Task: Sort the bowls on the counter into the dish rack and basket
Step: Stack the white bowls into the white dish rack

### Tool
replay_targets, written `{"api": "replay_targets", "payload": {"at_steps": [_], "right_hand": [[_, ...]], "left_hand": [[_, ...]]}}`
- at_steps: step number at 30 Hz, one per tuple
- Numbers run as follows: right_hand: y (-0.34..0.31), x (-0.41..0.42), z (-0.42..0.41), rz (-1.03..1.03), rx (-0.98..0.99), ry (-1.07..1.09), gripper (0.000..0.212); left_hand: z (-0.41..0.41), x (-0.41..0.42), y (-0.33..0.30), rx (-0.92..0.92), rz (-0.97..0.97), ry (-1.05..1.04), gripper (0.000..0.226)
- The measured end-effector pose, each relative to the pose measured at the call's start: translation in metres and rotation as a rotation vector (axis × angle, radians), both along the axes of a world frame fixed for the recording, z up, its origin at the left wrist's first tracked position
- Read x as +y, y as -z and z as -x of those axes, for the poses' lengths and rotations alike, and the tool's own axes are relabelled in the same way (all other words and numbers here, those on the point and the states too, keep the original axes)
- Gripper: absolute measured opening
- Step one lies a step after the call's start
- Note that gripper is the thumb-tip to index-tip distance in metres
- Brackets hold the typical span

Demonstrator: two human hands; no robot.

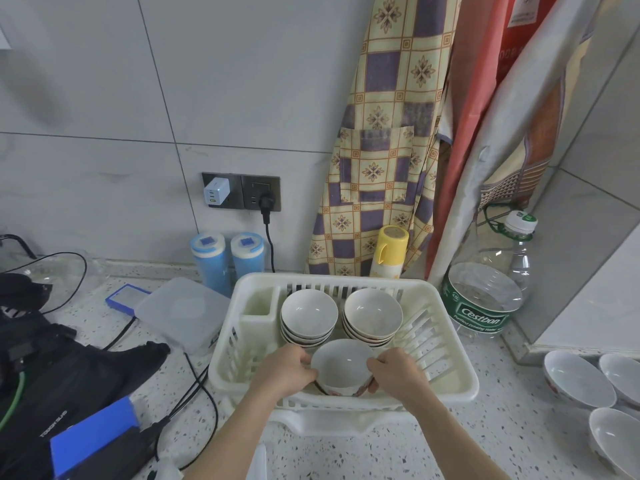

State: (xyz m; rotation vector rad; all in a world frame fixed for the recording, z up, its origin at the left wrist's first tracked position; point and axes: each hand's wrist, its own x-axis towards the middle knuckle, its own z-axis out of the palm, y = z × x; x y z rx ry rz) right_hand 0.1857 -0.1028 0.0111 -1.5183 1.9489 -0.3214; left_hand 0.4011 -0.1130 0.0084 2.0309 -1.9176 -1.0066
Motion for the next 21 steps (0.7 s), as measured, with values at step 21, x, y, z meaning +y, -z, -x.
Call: {"api": "replay_targets", "payload": {"at_steps": [21], "right_hand": [[0.0032,-0.0013,-0.0025,-0.050,0.140,-0.035,0.027]], "left_hand": [[0.0019,-0.0013,0.0056,-0.063,-0.032,-0.025,0.021]]}}
